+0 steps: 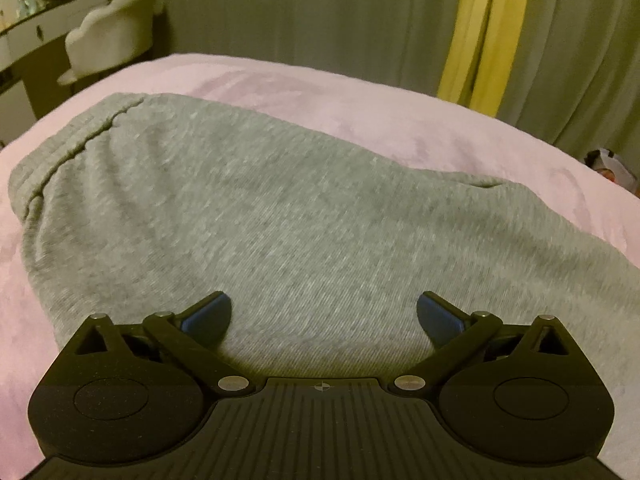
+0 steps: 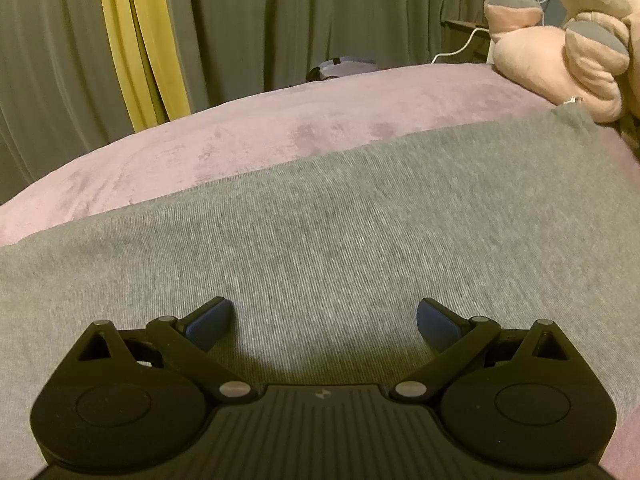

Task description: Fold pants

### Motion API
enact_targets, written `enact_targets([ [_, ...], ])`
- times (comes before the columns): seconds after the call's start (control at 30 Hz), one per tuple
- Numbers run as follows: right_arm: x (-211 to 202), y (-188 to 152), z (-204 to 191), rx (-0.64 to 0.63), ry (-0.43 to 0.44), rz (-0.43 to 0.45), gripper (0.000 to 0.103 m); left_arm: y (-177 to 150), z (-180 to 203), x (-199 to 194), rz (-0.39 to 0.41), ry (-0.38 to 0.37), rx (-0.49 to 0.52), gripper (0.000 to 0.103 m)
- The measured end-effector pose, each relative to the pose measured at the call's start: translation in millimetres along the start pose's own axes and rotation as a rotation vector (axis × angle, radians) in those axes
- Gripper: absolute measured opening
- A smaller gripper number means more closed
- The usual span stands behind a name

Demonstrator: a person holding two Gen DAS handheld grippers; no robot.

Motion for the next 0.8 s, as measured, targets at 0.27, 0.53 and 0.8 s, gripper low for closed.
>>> enact_targets([
  [0.27,-14,13,63,0.375,0.200,-0.019,0.099,-11,-4,-14,0.007,0.019,-0.014,0.103],
  [0.53,-79,-19,233,0.797,0.180,0.169,0.093,-13,0,-11,0.019,0.041,-0.010,0.103],
  [0.8,-63,-80,316,1.068,0.221,0.156,0.045,-13,2,-6,0.040,0.056,-0.002,0.103],
])
Point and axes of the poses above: each gripper's, at about its wrist camera, not at the fingertips, and x roughly the way its jaws point, z to its right, y to its top, the point moved 4 cm from there along x, roughly the way its jaws point, and after that the axes turned 5 degrees about -y, right-handed, at the moved point
